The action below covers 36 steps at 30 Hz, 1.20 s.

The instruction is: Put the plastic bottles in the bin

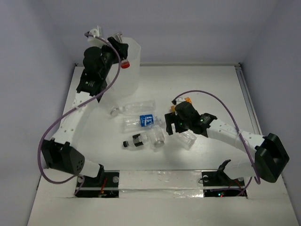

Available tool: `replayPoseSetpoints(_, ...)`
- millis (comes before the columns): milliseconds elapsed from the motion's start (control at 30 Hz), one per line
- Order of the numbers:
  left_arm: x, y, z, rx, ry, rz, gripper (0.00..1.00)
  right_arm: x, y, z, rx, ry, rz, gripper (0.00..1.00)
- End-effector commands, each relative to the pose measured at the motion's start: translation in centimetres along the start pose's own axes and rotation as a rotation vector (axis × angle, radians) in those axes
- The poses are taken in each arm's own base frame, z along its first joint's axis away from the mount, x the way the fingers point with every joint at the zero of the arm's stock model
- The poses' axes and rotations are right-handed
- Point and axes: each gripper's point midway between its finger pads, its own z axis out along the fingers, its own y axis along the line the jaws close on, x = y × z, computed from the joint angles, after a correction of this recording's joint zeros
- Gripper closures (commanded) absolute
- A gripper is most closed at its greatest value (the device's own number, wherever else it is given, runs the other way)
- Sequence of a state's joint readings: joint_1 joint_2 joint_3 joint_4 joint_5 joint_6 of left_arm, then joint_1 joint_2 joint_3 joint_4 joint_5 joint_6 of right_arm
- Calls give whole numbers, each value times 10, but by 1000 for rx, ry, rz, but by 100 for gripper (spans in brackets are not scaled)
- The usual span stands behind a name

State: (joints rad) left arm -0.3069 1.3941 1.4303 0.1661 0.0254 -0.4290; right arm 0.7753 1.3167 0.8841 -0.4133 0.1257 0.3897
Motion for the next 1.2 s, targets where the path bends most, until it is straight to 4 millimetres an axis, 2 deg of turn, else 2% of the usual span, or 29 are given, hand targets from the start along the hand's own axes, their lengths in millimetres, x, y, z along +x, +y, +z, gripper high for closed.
replayPoseSetpoints(0, -62, -21, 9, 100, -134, -12, 74, -11, 3, -9, -14, 11, -10, 9)
replayPoseSetpoints(33, -68, -13, 13, 82, -147, -2, 74, -9, 0, -6, -7, 29, -6, 9)
replayPoseSetpoints(67, -64, -4, 24, 63, -140, 9, 74, -5, 1, -5, -10, 52, -9, 8)
replayPoseSetpoints(100, -72, -8, 26, 72, -161, 15, 74, -6, 2, -4, -11, 57, -16, 8)
replayPoseSetpoints(167, -81, 3, 36, 51, -182, 38, 74, -2, -1, 2, -1, 87, -16, 8)
replayPoseSetpoints(200, -81, 5, 40, 47, -183, 42, 73, -1, -1, 4, -2, 94, -24, 7)
replayPoseSetpoints(267, -81, 21, 51, 16, -183, 52, 73, -1, -1, 10, -4, 111, -26, 7)
replayPoseSetpoints(333, -82, 25, 58, 16, -183, 59, 73, -5, -5, 13, 8, 114, -26, 7)
replayPoseSetpoints(533, -60, 49, 81, -25, -149, 92, 70, 0, -9, 29, 15, 169, -44, 7)
replayPoseSetpoints(567, -54, 55, 84, -38, -148, 94, 66, -1, -8, 32, 10, 171, -47, 7)
replayPoseSetpoints(667, -46, 65, 85, -58, -156, 108, 57, 4, -13, 43, 24, 202, -52, 7)
replayPoseSetpoints(700, -37, 70, 86, -64, -143, 107, 53, 5, -13, 46, 27, 209, -54, 8)
replayPoseSetpoints(733, -32, 72, 86, -66, -136, 108, 44, 10, -14, 50, 32, 225, -53, 8)
replayPoseSetpoints(833, -22, 77, 85, -68, -126, 92, 28, 14, -15, 55, 33, 242, -58, 13)
replayPoseSetpoints(900, -21, 76, 83, -68, -121, 81, 25, 16, -15, 58, 36, 251, -59, 18)
replayPoseSetpoints(933, -24, 74, 81, -65, -125, 77, 25, 16, -15, 58, 36, 249, -57, 20)
replayPoseSetpoints(1033, -34, 67, 71, -66, -137, 53, 24, 15, -15, 54, 31, 235, -52, 36)
replayPoseSetpoints(1100, -47, 59, 57, -64, -156, 43, 24, 9, -14, 48, 28, 204, -43, 45)
replayPoseSetpoints(1133, -61, 52, 45, -61, -185, 31, 25, 8, -14, 45, 26, 193, -37, 46)
replayPoseSetpoints(1167, -66, 49, 38, -63, -197, 24, 25, 7, -14, 41, 23, 183, -35, 46)
